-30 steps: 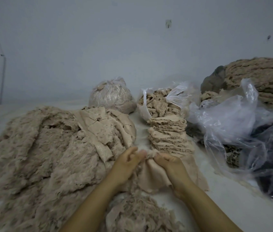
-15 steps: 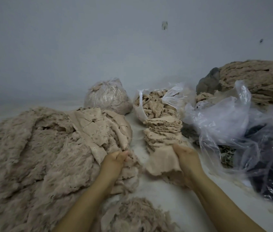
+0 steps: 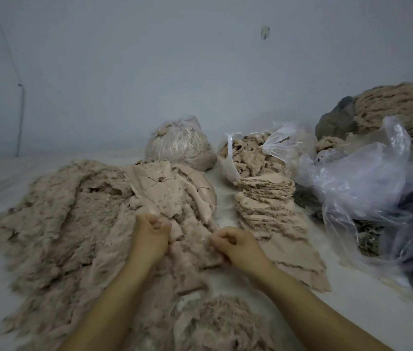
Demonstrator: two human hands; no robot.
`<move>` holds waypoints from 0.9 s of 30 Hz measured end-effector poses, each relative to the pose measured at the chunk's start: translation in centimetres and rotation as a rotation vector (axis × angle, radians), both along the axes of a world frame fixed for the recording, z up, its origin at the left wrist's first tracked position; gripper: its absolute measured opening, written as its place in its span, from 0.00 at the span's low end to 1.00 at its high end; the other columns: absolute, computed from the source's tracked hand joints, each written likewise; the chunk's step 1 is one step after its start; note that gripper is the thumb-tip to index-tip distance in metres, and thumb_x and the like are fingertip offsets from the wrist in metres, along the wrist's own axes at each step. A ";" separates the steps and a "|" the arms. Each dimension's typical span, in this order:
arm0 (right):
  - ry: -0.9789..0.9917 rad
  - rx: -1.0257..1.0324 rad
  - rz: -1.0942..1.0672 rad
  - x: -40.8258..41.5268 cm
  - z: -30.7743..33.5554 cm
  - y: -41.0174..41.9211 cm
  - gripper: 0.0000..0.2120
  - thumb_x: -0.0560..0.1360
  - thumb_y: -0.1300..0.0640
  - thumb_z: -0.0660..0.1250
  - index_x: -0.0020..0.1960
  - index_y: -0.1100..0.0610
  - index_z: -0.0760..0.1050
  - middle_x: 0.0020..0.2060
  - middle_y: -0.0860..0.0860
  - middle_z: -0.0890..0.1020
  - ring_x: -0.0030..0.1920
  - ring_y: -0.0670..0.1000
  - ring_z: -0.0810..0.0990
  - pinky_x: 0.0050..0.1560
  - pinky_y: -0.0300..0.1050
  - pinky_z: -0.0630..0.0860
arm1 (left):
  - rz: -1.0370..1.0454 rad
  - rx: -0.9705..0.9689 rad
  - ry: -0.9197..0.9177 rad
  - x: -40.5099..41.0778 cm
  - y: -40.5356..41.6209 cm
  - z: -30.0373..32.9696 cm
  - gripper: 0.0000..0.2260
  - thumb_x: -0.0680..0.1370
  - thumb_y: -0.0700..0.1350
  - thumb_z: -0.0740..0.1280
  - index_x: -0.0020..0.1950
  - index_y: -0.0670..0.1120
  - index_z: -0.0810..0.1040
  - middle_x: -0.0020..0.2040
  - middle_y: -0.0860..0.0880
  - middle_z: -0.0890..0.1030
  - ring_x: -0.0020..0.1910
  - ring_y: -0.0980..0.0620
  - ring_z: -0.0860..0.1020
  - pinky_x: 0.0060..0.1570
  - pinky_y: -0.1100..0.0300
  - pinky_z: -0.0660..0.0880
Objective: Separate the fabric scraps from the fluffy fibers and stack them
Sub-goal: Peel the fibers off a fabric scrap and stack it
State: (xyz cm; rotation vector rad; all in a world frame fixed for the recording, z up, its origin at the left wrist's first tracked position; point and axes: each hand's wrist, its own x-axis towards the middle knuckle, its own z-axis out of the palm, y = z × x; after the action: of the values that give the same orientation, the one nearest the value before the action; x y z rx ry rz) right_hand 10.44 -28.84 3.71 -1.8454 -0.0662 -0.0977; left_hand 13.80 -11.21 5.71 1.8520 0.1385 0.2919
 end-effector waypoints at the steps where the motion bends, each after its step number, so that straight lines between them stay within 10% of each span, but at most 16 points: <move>1: 0.047 0.109 0.055 0.2 -0.1 1.5 0.05 0.78 0.60 0.65 0.44 0.58 0.78 0.28 0.50 0.78 0.27 0.46 0.75 0.28 0.36 0.71 | -0.036 -0.155 0.057 0.0 -0.1 0.1 0.11 0.79 0.37 0.62 0.60 0.37 0.67 0.47 0.39 0.75 0.36 0.47 0.81 0.33 0.56 0.79; 5: 0.230 0.403 0.080 1.1 0.3 6.0 0.10 0.78 0.60 0.65 0.58 0.61 0.72 0.28 0.51 0.79 0.23 0.46 0.76 0.23 0.36 0.73 | -0.106 -0.373 0.132 -0.2 -0.3 0.1 0.15 0.80 0.36 0.60 0.66 0.39 0.65 0.43 0.43 0.76 0.27 0.55 0.77 0.24 0.63 0.76; 12: 0.042 0.290 0.076 0.0 0.1 5.9 0.16 0.77 0.56 0.68 0.30 0.52 0.76 0.22 0.45 0.72 0.23 0.42 0.67 0.25 0.34 0.65 | -0.089 -0.413 0.124 0.3 0.7 0.4 0.11 0.81 0.41 0.60 0.41 0.40 0.76 0.33 0.46 0.76 0.21 0.56 0.73 0.22 0.65 0.74; 19: -0.155 0.104 0.273 -2.8 0.3 2.9 0.13 0.78 0.59 0.66 0.34 0.53 0.76 0.26 0.45 0.75 0.27 0.41 0.69 0.33 0.35 0.67 | -0.064 -0.772 0.051 3.4 1.6 2.5 0.06 0.80 0.39 0.63 0.44 0.43 0.77 0.36 0.46 0.81 0.34 0.51 0.78 0.30 0.60 0.78; 27: 0.199 0.568 0.164 -1.7 1.0 4.1 0.13 0.71 0.44 0.70 0.40 0.54 0.80 0.29 0.48 0.78 0.28 0.44 0.74 0.28 0.36 0.70 | -0.291 -0.216 -0.166 -0.8 -1.5 2.4 0.08 0.77 0.37 0.67 0.38 0.39 0.79 0.35 0.43 0.80 0.36 0.50 0.77 0.40 0.55 0.75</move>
State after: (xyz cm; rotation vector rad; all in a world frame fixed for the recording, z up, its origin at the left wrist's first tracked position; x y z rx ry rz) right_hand 8.69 -24.72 4.75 -1.2682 -0.0446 0.1681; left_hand 13.04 -12.73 8.09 1.6003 -0.2053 0.2172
